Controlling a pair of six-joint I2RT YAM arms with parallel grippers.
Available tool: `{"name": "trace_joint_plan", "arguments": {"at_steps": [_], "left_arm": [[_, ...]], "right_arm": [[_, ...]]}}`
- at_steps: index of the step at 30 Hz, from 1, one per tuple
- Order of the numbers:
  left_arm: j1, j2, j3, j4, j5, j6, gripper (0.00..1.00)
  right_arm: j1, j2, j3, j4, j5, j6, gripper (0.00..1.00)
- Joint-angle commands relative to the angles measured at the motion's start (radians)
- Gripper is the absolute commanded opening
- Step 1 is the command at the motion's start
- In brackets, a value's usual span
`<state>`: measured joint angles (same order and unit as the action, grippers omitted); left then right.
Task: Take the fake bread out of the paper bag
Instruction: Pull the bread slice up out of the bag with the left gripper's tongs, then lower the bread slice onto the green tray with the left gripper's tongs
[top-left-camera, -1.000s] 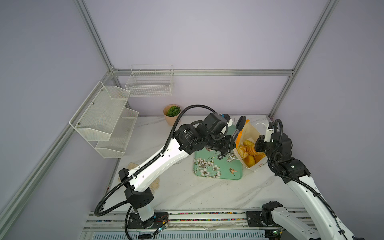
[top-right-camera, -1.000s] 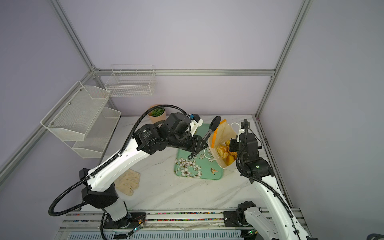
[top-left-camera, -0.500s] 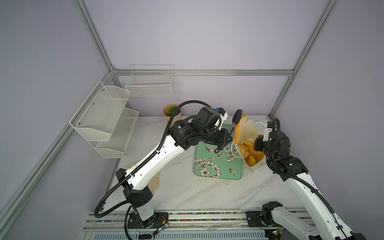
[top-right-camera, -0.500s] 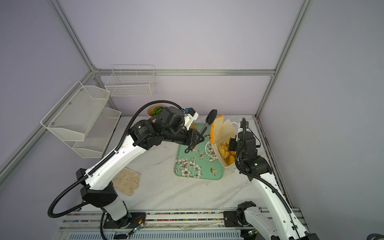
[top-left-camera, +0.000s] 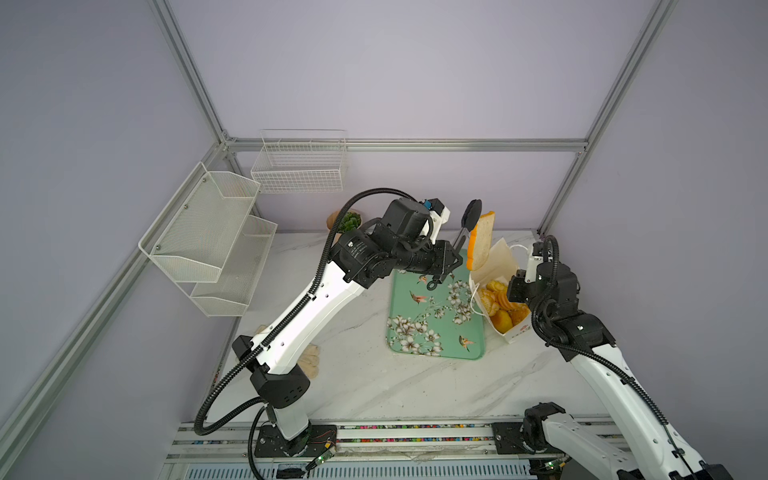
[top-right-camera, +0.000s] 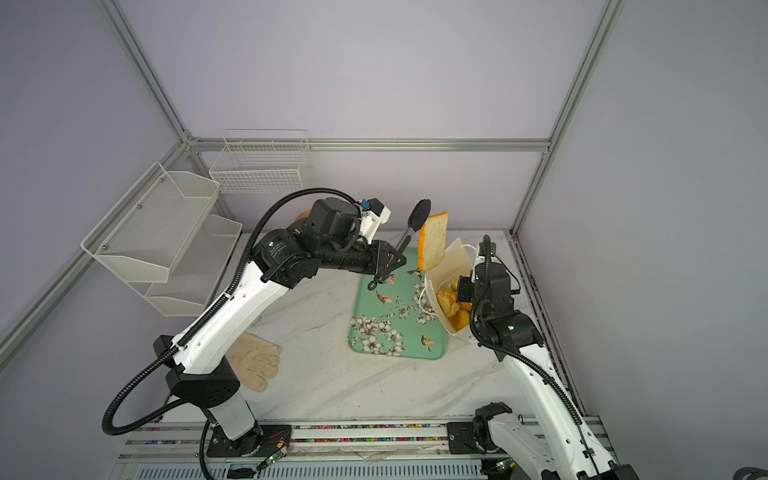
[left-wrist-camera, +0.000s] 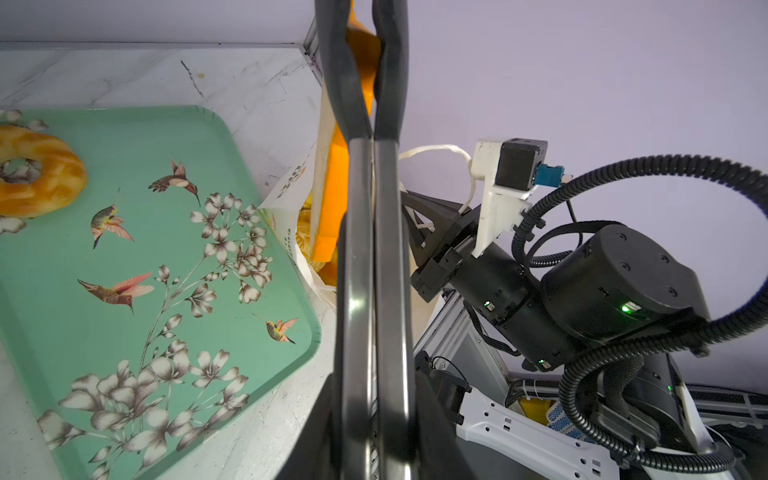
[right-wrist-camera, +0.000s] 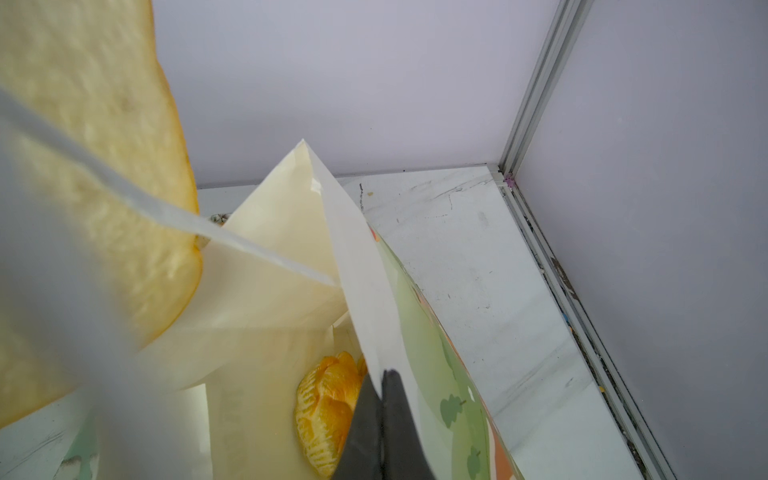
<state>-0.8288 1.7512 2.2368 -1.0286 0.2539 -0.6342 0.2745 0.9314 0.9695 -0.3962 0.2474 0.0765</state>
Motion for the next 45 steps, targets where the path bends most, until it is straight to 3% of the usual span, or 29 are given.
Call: {"name": "trace_joint_plan", "arguments": {"at_steps": [1, 21, 35, 45], "left_arm": [[0.041, -0.032, 0.072, 0.09, 0.02, 0.036, 0.0], [0.173, -0.056, -0.238, 0.248, 0.074, 0.043, 0.0], [0.198, 0.015, -0.497, 0.525, 0.105, -0.043, 0.0], [0.213, 0.071, -0.697, 0.801, 0.144, -0.179, 0.0]], "right_arm": [[0.001, 0.006, 0.011, -0.016, 0.01, -0.002, 0.0], [0.0, -0.023, 0.044, -0.041, 0.028, -0.019, 0.0], [0.0, -0.042, 0.038, -0.054, 0.038, -0.042, 0.0], [0.0, -0.044, 0.035, -0.06, 0.04, -0.044, 0.0]]}}
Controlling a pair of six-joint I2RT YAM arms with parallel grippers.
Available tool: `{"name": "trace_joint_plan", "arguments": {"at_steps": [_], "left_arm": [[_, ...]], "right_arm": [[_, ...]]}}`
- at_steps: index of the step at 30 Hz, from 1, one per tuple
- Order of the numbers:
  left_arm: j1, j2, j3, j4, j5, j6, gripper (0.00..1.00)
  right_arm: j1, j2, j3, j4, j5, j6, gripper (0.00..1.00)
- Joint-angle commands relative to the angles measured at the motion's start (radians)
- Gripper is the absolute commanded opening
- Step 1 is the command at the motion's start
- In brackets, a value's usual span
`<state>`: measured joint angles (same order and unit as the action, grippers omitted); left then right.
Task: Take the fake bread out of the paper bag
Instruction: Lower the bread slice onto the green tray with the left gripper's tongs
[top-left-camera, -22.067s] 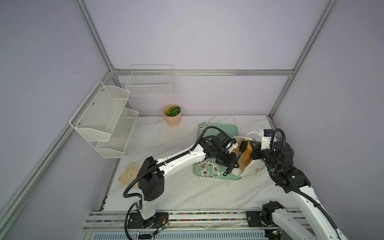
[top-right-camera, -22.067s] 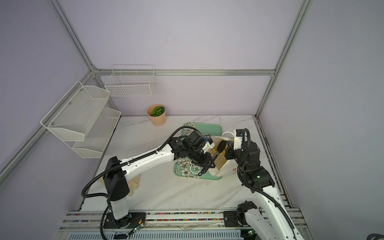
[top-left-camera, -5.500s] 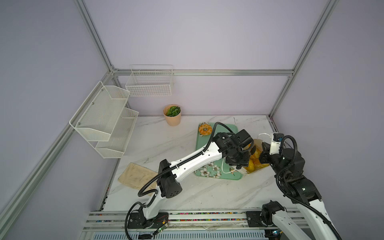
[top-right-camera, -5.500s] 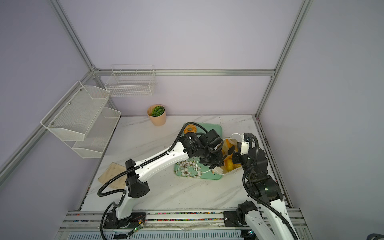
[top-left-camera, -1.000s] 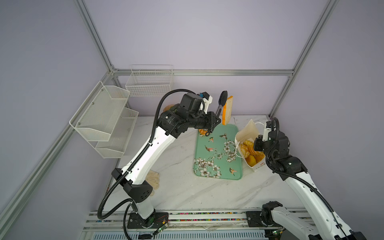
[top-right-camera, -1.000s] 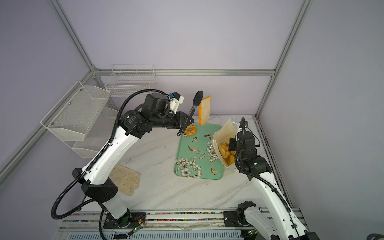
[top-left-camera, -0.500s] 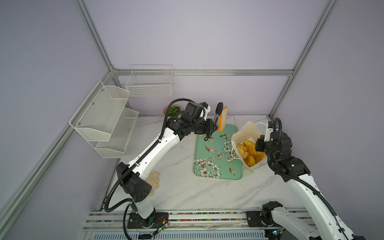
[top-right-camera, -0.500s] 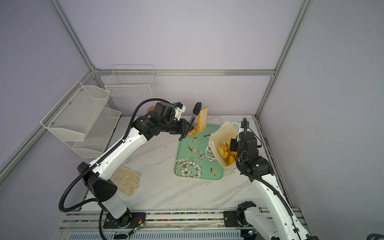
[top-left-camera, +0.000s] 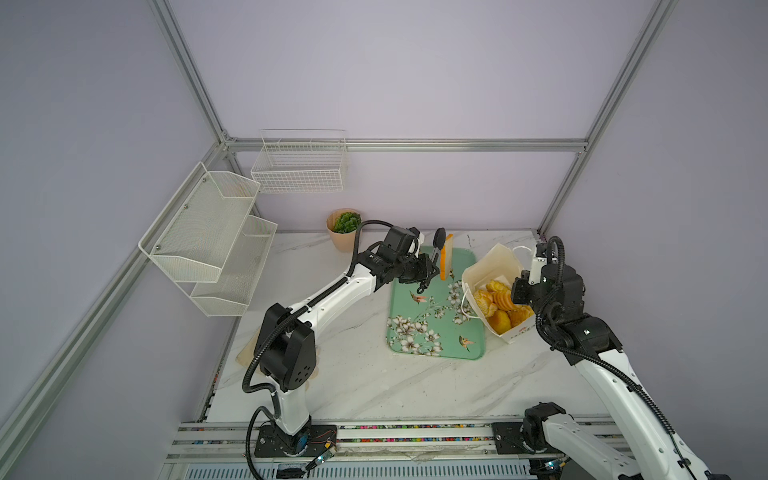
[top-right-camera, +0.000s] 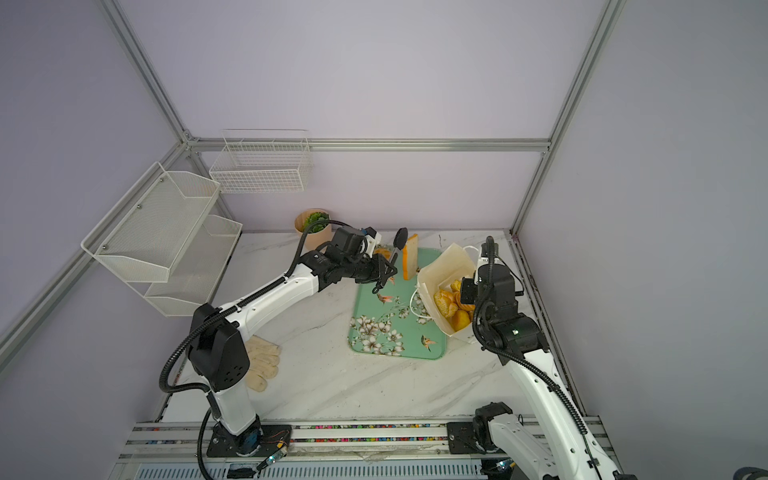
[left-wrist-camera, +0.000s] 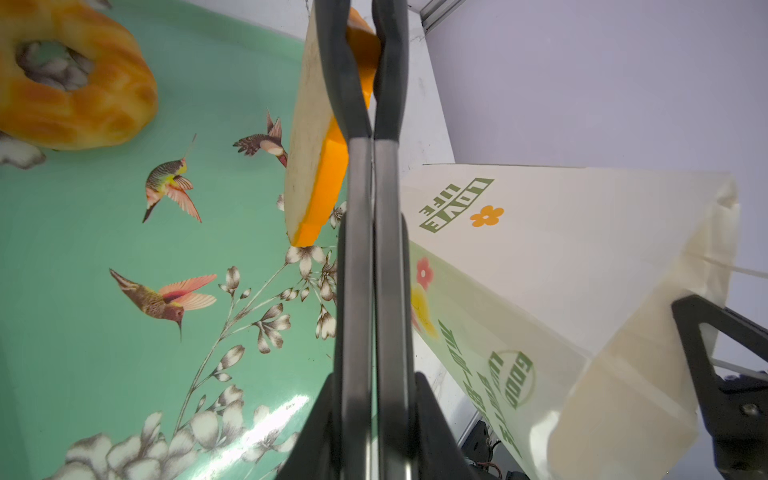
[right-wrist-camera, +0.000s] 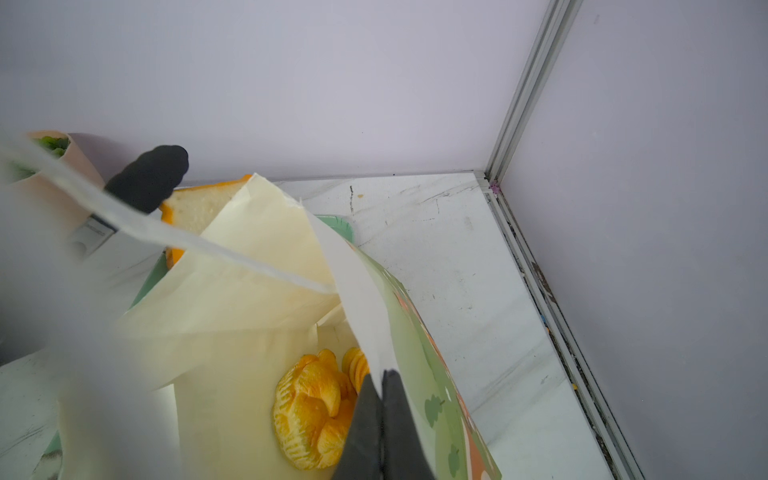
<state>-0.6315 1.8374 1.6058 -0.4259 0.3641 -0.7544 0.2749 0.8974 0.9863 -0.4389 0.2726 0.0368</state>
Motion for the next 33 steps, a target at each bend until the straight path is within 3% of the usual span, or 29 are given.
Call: {"name": "trace_joint_plan", "arguments": {"at_steps": [1, 15, 33], "left_arm": [[0.024, -0.015, -0.096, 0.225, 0.03, -0.076, 0.0], [0.071, -0.183, -0.484, 0.348, -0.026, -0.168, 0.0], [0.076, -0.346, -0.695, 0.342, -0.112, -0.178, 0.0]], "right_arm": [[0.0, -0.009, 0.016, -0.015, 0.014, -0.003, 0.0], [0.0, 0.0, 0.009, 0.005, -0.003, -0.003, 0.0], [0.0, -0.015, 0.021, -0.02, 0.006, -0.002, 0.0]]}}
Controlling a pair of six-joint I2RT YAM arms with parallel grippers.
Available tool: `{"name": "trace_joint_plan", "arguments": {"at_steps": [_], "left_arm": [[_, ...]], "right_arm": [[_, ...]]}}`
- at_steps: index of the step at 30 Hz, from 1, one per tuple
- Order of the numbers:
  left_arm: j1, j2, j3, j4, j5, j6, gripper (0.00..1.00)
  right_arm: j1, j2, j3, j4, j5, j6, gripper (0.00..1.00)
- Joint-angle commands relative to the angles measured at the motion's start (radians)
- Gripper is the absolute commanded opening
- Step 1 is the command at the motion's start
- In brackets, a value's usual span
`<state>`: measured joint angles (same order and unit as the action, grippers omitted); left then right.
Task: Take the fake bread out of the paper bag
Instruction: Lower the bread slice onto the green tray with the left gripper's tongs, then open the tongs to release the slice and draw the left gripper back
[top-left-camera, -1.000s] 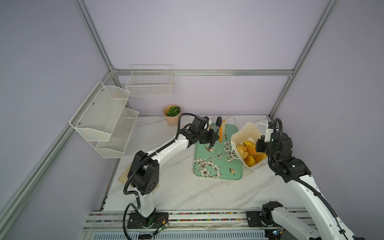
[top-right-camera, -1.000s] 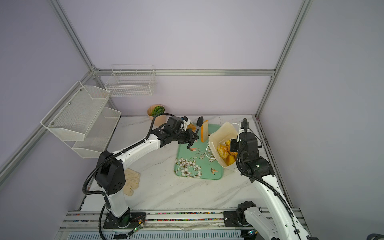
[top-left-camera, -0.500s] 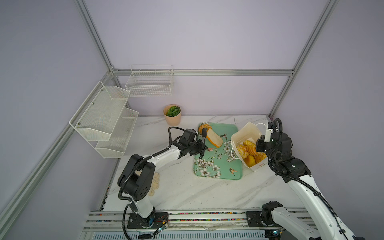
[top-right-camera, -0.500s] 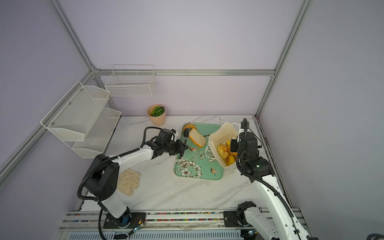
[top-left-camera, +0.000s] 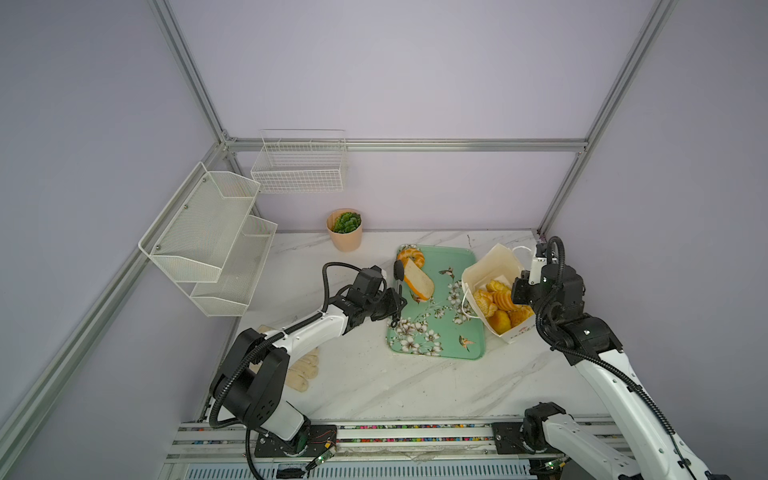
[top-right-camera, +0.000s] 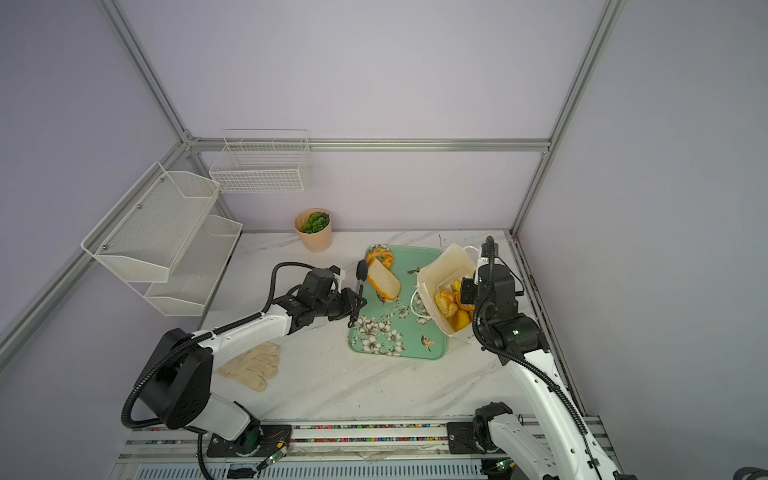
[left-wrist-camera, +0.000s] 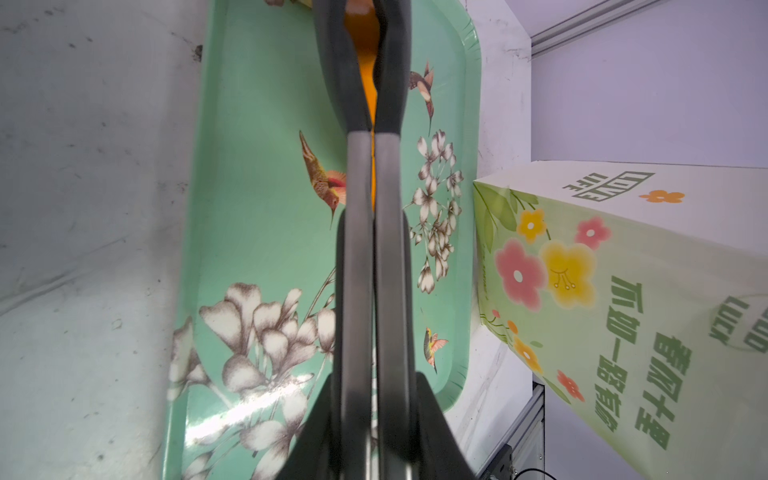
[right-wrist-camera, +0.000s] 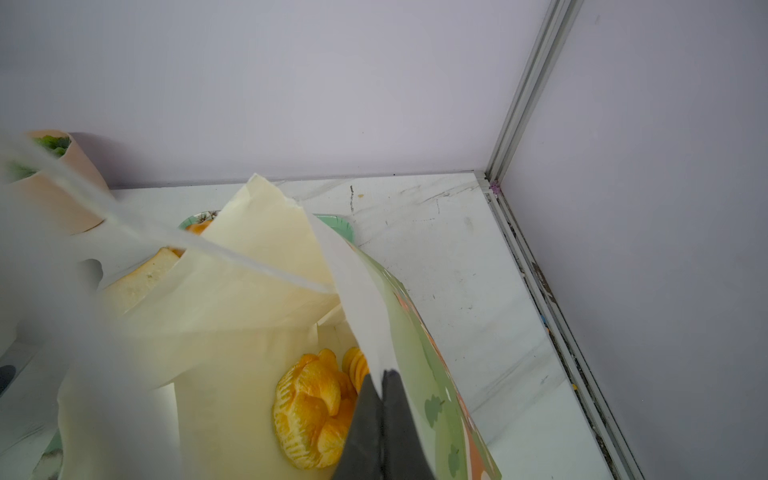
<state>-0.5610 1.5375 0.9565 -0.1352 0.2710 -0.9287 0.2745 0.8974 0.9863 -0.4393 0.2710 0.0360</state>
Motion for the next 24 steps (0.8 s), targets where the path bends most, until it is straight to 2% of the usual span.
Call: {"name": "trace_joint_plan", "arguments": {"at_steps": [1, 11, 17, 24], "left_arm": [[0.006, -0.053, -0.053, 0.047, -0.029, -0.003, 0.0], [0.019, -0.038, -0.066, 0.01, -0.052, 0.02, 0.0], [0.027, -0.032, -0.042, -0.047, -0.083, 0.048, 0.23], [0.041, -0.07, -0.026, -0.113, -0.088, 0.094, 0.39]], "right_arm": [[0.0, -0.017, 0.021, -0.021, 0.008, -0.002, 0.0], [0.0, -0.02, 0.019, -0.023, -0.005, 0.003, 0.0], [0.0, -0.015, 0.031, -0.034, -0.018, 0.01, 0.0], [0.0, -0.026, 0.035, -0.049, -0.022, 0.011, 0.0]]}}
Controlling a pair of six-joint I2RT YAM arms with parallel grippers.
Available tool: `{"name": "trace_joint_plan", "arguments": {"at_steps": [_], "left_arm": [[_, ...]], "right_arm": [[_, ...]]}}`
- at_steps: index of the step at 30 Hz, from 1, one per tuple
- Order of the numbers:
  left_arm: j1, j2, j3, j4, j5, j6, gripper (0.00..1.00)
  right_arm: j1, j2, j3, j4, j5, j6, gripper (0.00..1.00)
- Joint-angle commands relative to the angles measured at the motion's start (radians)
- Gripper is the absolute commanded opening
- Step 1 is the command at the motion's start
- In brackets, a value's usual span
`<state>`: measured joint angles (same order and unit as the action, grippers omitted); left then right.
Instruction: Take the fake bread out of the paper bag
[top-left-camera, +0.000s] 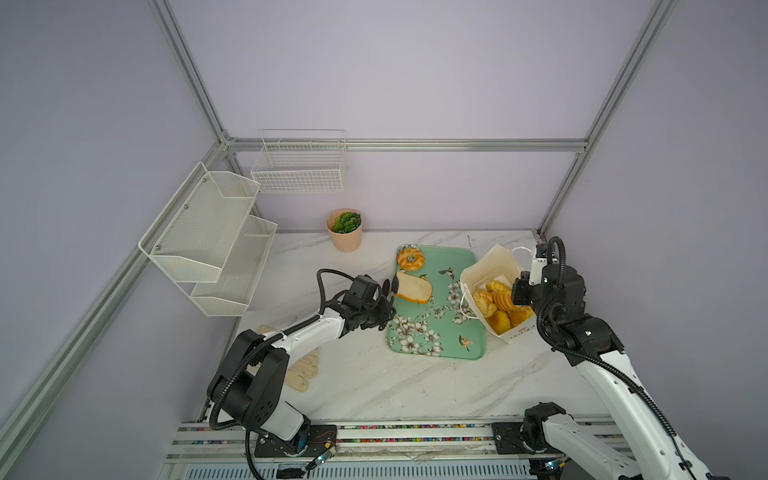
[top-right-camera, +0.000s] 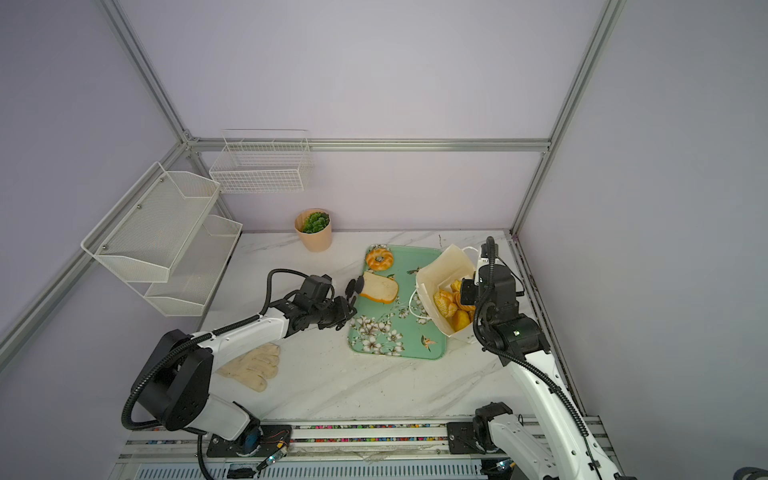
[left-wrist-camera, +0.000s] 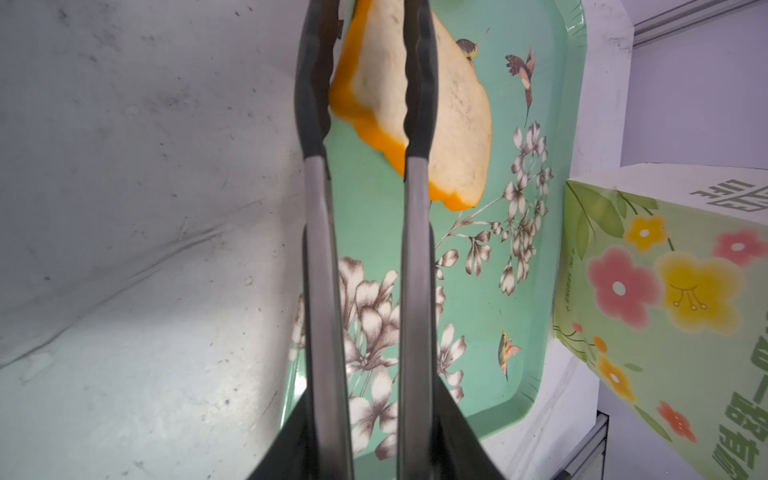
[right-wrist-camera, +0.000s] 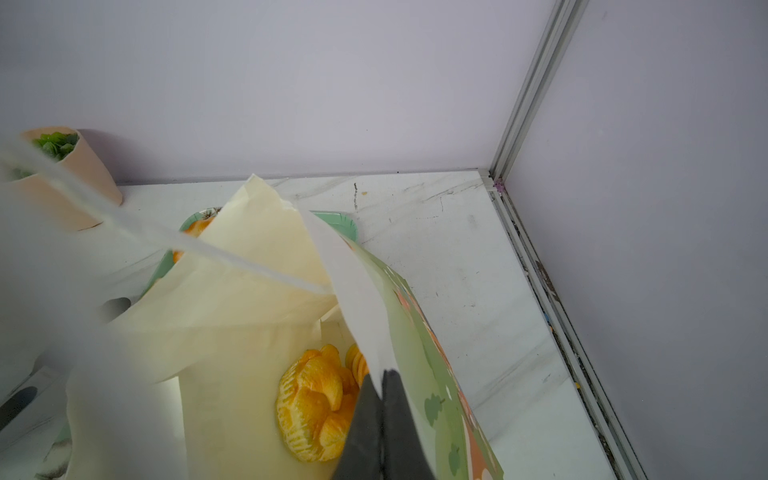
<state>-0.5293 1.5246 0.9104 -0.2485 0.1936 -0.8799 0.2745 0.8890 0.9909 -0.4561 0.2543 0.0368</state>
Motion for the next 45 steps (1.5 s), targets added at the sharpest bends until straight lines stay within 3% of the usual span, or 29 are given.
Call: {"name": "trace_joint_plan", "arguments": {"at_steps": [1, 4, 12, 17, 25, 31, 45], "left_arm": [[0.011, -0.062, 0.023, -0.007, -0.01, 0.052, 0.41], [0.018, -0.07, 0.034, -0.035, 0.003, 0.075, 0.42], [0.028, -0.119, 0.053, -0.084, 0.03, 0.123, 0.27], [0.028, -0.194, 0.095, -0.168, 0.003, 0.176, 0.24], [0.012, -0.24, 0.348, -0.431, 0.031, 0.388, 0.19], [-0.08, -0.18, 0.59, -0.593, 0.027, 0.474, 0.2], [-0.097, -0.062, 0.737, -0.587, 0.105, 0.555, 0.21]], "right_arm": [[0.0, -0.019, 0.032, -0.035, -0.007, 0.01, 0.0], [0.0, -0.016, 0.032, -0.042, -0.013, 0.011, 0.0], [0.0, -0.03, 0.026, -0.048, -0.028, 0.013, 0.0], [0.0, -0.037, 0.02, -0.052, -0.04, 0.006, 0.0], [0.0, -0.103, -0.009, 0.008, -0.08, -0.176, 0.0], [0.001, -0.052, 0.042, 0.022, 0.092, -0.253, 0.0], [-0.002, 0.208, 0.24, 0.194, 0.366, -0.574, 0.0]]}}
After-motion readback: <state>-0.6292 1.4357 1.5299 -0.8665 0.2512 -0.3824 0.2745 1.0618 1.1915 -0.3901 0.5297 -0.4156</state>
